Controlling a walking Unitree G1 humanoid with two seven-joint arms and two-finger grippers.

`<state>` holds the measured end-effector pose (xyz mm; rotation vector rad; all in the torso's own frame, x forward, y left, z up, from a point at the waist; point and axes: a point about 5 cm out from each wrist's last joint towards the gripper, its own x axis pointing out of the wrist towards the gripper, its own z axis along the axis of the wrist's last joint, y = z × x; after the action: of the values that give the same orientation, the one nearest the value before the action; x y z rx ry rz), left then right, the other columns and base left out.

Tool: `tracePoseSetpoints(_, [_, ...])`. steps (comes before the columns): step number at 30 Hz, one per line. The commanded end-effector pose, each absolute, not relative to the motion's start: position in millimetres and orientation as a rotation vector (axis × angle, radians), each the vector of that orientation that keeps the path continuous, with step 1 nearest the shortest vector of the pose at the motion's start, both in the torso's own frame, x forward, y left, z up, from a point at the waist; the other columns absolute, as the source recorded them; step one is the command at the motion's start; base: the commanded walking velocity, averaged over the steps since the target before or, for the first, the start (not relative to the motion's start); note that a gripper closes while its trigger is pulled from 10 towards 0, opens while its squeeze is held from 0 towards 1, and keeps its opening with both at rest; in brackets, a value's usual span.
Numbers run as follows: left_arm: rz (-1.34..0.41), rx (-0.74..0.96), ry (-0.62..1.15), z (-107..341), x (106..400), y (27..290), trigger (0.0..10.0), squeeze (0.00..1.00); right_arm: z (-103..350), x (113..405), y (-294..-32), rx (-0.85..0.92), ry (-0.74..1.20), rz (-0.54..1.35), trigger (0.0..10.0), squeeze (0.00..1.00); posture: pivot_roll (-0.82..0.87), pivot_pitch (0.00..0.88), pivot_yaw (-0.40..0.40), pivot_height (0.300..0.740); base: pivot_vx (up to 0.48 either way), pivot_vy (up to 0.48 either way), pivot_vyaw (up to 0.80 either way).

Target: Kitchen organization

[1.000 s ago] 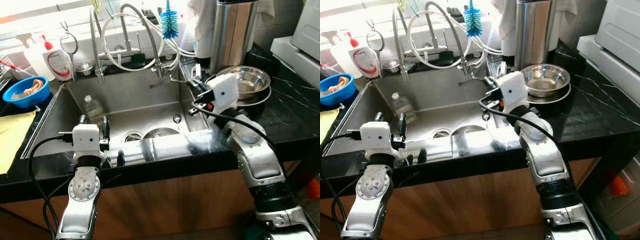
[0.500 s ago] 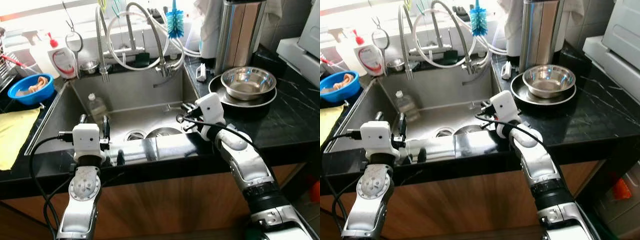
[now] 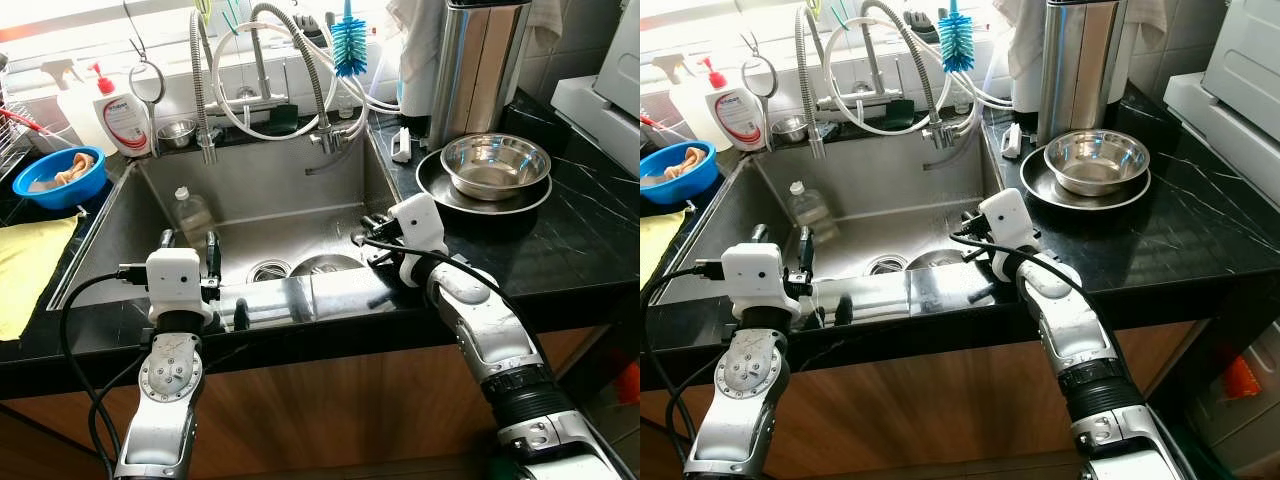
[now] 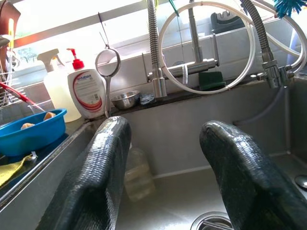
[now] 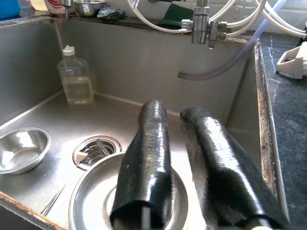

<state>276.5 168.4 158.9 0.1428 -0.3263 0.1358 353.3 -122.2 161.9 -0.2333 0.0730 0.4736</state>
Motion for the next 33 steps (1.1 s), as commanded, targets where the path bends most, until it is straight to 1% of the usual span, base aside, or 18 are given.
tracePoseSetpoints(1, [0.155,0.159,-0.308,155.2,276.6,171.8,10.0,0.0,164.3,355.1,-119.3,-0.236,0.068,0.474,10.0,0.89,-0.19,0.0,0.11,0.74,0.0,0.0,0.0])
tracePoseSetpoints(2, [0.154,0.159,-0.308,155.2,276.5,171.7,10.0,0.0,166.1,355.6,-120.3,-0.237,0.057,0.461,10.0,0.41,-0.19,0.0,0.11,0.74,0.0,0.0,0.0])
tracePoseSetpoints(3, [0.154,0.159,-0.308,155.3,276.7,171.8,10.0,0.0,167.3,356.0,-120.9,-0.24,0.051,0.453,10.0,0.0,-0.19,0.0,0.113,0.74,0.0,0.0,0.0])
tracePoseSetpoints(6, [0.151,0.158,-0.309,155.4,277.1,171.3,10.0,0.0,173.8,356.6,-122.0,-0.221,0.005,0.433,10.0,0.0,-0.2,0.0,0.113,0.74,0.0,0.0,0.0])
tracePoseSetpoints(9, [0.147,0.158,-0.313,156.4,278.1,170.5,10.0,0.0,186.7,355.1,-124.5,-0.216,-0.082,0.394,10.0,0.0,-0.2,0.0,0.113,0.74,0.0,0.0,0.0])
tracePoseSetpoints(10, [0.146,0.158,-0.315,156.8,278.9,170.6,10.0,0.0,198.7,352.8,-128.5,-0.204,-0.167,0.345,10.0,0.0,-0.2,0.0,0.113,0.74,0.0,0.0,0.0])
tracePoseSetpoints(11, [0.147,0.158,-0.315,157.0,279.0,170.7,10.0,0.0,202.7,351.7,-130.0,-0.201,-0.196,0.328,10.0,0.0,-0.2,0.0,0.113,0.74,0.0,0.0,0.0])
tracePoseSetpoints(14, [0.143,0.163,-0.323,158.2,280.7,171.9,10.0,0.0,227.7,337.4,-142.7,-0.148,-0.368,0.241,10.0,0.0,-0.2,0.0,0.114,0.74,0.0,0.0,0.0])
tracePoseSetpoints(16, [0.137,0.168,-0.327,158.8,281.5,172.3,10.0,0.0,230.8,333.3,-146.1,-0.15,-0.392,0.23,10.0,0.0,-0.2,0.0,0.114,0.74,0.0,0.0,0.0])
tracePoseSetpoints(18, [0.114,0.198,-0.342,161.2,284.2,173.6,10.0,0.0,235.6,322.2,-157.3,-0.154,-0.444,0.178,10.0,0.0,-0.22,0.0,0.12,0.74,0.0,0.0,0.0])
tracePoseSetpoints(21, [0.087,0.221,-0.359,164.5,287.0,173.1,10.0,0.0,235.4,309.8,-170.1,-0.144,-0.47,0.13,10.0,0.0,-0.22,0.0,0.125,0.74,0.0,0.0,0.0])
tracePoseSetpoints(22, [0.08,0.225,-0.363,166.0,288.6,173.1,10.0,0.0,232.4,302.0,-178.6,-0.155,-0.471,0.095,10.0,0.0,-0.23,0.0,0.131,0.74,0.0,0.0,0.0])
tracePoseSetpoints(25, [0.052,0.218,-0.357,165.3,290.5,171.1,10.0,0.0,225.3,295.6,-187.0,-0.167,-0.441,0.058,10.0,0.0,-0.24,0.0,0.135,0.74,0.0,0.0,0.0])
tracePoseSetpoints(28, [0.014,0.217,-0.35,163.2,290.7,166.7,10.0,0.0,220.9,292.9,-190.1,-0.158,-0.425,0.037,10.0,0.0,-0.24,0.0,0.14,0.74,0.0,0.0,0.0])
tracePoseSetpoints(30, [0.009,0.176,-0.337,160.0,289.5,163.7,10.0,0.0,213.5,290.5,-192.3,-0.121,-0.405,0.006,10.0,0.0,-0.25,0.0,0.144,0.74,0.0,0.0,0.0])
tracePoseSetpoints(33, [-0.001,0.147,-0.341,159.6,289.1,161.5,10.0,0.0,205.7,287.9,-189.5,-0.112,-0.38,-0.002,10.0,0.0,-0.25,0.0,0.143,0.74,0.0,0.0,0.0])
